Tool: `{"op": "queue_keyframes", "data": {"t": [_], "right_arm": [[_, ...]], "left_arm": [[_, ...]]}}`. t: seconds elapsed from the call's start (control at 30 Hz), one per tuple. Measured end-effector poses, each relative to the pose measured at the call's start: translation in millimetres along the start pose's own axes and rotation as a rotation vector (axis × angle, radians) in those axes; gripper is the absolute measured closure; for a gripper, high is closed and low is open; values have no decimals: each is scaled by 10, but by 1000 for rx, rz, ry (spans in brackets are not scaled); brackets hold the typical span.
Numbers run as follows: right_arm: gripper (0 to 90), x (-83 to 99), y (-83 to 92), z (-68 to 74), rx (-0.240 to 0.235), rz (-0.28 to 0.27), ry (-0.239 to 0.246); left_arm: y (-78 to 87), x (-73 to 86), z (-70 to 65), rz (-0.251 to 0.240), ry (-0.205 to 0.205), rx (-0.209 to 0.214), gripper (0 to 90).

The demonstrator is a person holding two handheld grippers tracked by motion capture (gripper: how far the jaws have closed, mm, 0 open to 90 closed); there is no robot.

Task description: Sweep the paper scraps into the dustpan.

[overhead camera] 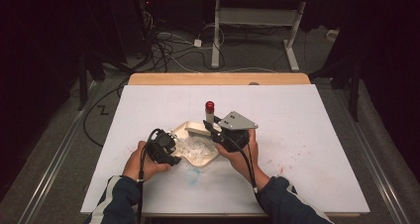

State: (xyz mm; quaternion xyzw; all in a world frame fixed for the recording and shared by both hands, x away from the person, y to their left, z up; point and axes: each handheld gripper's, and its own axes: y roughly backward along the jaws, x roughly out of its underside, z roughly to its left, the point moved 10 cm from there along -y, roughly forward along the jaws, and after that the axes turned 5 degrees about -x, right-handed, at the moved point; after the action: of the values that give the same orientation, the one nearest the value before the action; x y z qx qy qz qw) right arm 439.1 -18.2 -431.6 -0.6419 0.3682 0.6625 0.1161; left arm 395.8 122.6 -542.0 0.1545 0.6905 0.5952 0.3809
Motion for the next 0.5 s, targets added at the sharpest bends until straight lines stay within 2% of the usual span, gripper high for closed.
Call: {"op": "queue_keyframes", "data": {"t": [0.1, 0.2, 0.3, 0.5], "right_arm": [[715, -76, 67, 51, -5, -8, 20], [715, -178, 154, 12, 3, -36, 38], [715, -261, 255, -83, 7, -54, 19], [714, -299, 523, -367, 95, -55, 27]], "left_arm": [[1, 0, -1, 0, -1, 0, 632], [2, 1, -2, 3, -8, -4, 632], [6, 3, -7, 7, -13, -3, 632], [18, 11, -4, 8, -17, 1, 632]]}}
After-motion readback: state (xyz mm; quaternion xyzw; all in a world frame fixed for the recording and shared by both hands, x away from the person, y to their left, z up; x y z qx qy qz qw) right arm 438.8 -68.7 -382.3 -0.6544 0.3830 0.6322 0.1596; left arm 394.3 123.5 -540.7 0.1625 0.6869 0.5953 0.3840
